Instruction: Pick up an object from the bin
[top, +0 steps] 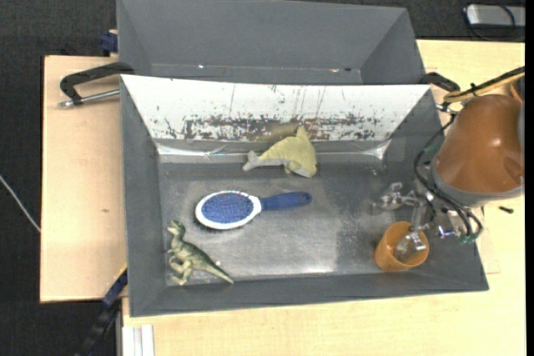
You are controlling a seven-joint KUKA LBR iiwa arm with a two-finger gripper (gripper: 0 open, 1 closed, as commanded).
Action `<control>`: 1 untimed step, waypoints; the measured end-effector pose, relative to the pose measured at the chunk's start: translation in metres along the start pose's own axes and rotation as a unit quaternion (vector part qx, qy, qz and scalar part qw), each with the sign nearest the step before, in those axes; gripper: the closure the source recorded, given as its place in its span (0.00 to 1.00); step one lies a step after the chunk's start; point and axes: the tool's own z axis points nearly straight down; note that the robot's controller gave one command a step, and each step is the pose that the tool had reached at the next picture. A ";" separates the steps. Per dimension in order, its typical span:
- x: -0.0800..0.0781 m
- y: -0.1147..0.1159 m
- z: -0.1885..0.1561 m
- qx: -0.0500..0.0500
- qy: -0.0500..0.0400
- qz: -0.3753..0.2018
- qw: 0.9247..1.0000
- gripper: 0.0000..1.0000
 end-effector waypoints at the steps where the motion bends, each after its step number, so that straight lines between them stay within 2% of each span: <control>1: -0.001 0.000 -0.002 0.000 0.000 0.000 1.000 1.00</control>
Offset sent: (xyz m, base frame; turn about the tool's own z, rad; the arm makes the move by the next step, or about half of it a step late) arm 0.0000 0.0000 0.0000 0.0000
